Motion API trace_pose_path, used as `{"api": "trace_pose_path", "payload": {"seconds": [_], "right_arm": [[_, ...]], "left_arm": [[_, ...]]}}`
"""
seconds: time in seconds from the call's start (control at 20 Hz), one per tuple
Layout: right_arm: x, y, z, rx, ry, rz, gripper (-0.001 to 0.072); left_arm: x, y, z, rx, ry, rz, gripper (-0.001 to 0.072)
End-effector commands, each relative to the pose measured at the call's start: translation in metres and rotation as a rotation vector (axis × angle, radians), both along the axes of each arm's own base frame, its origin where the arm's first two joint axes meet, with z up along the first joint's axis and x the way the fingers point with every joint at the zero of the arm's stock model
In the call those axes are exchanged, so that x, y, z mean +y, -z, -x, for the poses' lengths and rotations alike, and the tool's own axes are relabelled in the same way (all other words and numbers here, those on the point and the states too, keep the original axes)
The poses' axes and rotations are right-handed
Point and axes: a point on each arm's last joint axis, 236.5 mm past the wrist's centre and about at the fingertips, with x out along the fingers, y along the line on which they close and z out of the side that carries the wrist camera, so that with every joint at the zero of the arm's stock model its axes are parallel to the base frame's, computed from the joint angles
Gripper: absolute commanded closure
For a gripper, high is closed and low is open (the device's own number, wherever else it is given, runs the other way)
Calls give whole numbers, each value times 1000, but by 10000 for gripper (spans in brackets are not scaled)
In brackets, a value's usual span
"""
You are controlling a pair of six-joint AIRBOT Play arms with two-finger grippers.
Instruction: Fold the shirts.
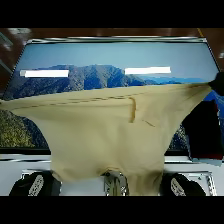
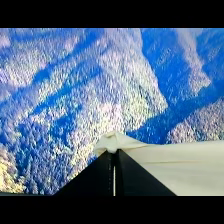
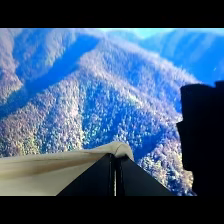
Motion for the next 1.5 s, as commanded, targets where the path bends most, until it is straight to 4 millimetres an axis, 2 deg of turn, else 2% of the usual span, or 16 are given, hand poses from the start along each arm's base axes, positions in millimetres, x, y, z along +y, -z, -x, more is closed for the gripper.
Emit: {"api": "trace_pose_path", "payload": {"seconds": [0.0,0.1,0.15,0.2,0.3,0.4,0.45,0.55,0.7,0.8,0.9,1.0,1.1,1.15,1.25,1.45], "right_arm": [[6,113,-71,161,6,-77,657],[31,153,-129,122,-26,-86,657],[42,166,-159,62,-29,-84,657],[54,175,-187,-3,-15,-101,657],[63,182,-233,-140,39,-141,657],[60,189,-264,-245,102,-181,657],[56,195,-272,-265,119,-187,657],[50,219,-277,-242,144,-191,656],[53,276,-261,-70,145,-189,656],[56,306,-244,47,136,-184,656],[57,310,-228,118,103,-156,656],[48,300,-204,195,64,-99,656],[34,292,-166,329,51,-48,656],[31,291,-143,417,51,-50,656],[30,300,-114,538,47,-55,656],[40,332,-90,644,76,-107,656]], "left_arm": [[19,121,-45,233,-39,87,671],[30,152,-92,248,-58,112,671],[34,160,-121,220,-63,117,671],[36,164,-149,182,-59,124,671],[34,169,-202,106,-62,147,670],[26,180,-242,57,-62,163,671],[23,189,-258,43,-60,160,671],[14,217,-274,59,-53,159,671],[-8,271,-266,194,-21,184,670],[-21,293,-253,286,8,199,670],[-20,290,-244,316,16,207,670],[-14,277,-229,357,22,222,670],[-13,272,-195,480,52,254,670],[-15,273,-174,565,72,276,670],[-21,283,-141,697,101,301,670],[-29,313,-105,820,78,338,670]]}}
